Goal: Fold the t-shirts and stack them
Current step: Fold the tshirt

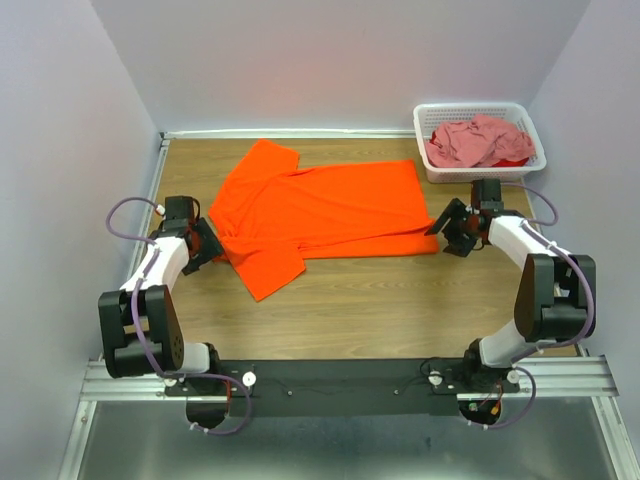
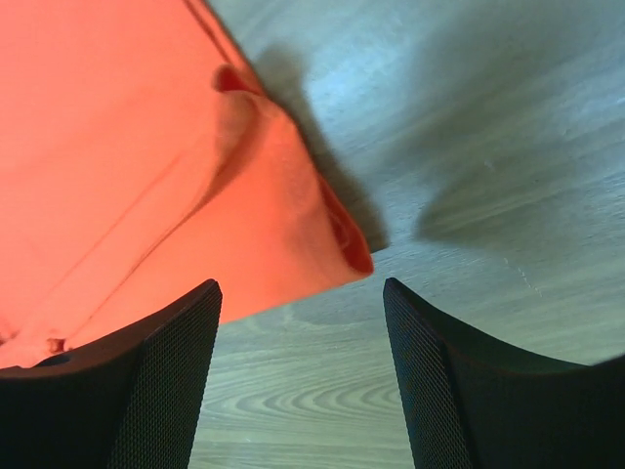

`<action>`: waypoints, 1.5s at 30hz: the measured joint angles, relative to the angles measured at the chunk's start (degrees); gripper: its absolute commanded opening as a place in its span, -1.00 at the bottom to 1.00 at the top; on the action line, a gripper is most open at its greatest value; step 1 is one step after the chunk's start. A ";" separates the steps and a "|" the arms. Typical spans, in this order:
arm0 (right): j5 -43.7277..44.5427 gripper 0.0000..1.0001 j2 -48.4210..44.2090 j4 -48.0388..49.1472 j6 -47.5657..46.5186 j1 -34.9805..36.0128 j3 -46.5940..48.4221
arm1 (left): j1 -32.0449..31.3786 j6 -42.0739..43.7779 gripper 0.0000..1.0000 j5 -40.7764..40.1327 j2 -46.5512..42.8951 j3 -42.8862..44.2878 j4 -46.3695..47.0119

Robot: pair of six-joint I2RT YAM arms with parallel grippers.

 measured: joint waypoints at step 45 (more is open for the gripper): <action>-5.88 -0.84 0.15 17.46 6.58 -2.36 -14.08 | 4.76 -5.92 -1.00 8.55 1.14 -9.33 15.47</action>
